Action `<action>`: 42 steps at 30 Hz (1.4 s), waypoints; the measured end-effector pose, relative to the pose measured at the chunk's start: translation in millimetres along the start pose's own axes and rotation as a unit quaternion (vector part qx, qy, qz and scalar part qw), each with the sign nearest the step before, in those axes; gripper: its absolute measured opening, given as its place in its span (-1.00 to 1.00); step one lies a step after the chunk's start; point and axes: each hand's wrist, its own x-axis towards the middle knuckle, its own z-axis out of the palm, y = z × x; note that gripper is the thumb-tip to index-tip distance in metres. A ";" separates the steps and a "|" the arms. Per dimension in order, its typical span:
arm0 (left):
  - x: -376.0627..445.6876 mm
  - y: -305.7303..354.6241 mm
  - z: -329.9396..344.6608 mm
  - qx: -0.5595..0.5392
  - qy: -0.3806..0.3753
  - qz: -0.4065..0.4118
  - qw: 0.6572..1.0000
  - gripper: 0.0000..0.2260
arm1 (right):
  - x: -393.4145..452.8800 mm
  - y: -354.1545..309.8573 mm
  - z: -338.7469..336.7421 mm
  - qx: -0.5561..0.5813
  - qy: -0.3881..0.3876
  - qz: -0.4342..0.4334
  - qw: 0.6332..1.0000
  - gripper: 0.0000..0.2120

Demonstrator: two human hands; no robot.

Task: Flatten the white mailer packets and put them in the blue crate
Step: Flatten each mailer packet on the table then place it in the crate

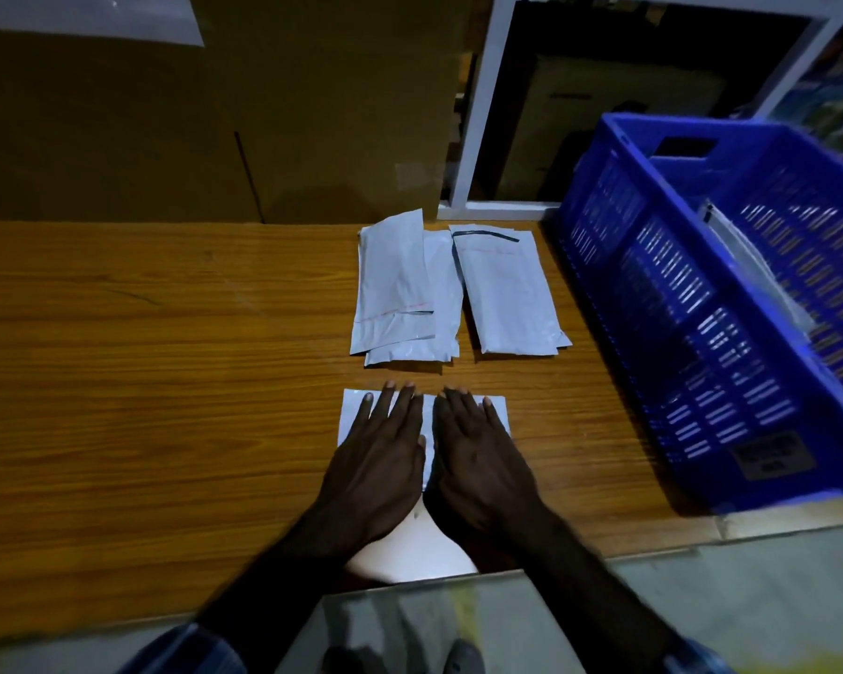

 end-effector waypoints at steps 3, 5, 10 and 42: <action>-0.9 3.0 5.1 0.007 -0.019 0.006 1.000 -0.45 | -4.5 -2.1 5.2 0.027 0.000 0.005 1.000 -0.30; -2.2 1.3 7.9 0.008 -0.014 0.010 1.000 -0.44 | -7.1 -3.8 7.1 0.039 0.016 0.002 0.999 -0.36; -1.4 2.8 8.6 0.019 -0.017 0.013 1.000 -0.50 | -8.8 -3.9 12.1 0.050 0.034 -0.001 0.998 -0.42; 1.4 5.9 9.1 -0.009 0.001 -0.010 1.000 -0.50 | -28.0 24.3 -5.8 0.032 0.042 0.010 0.999 -0.46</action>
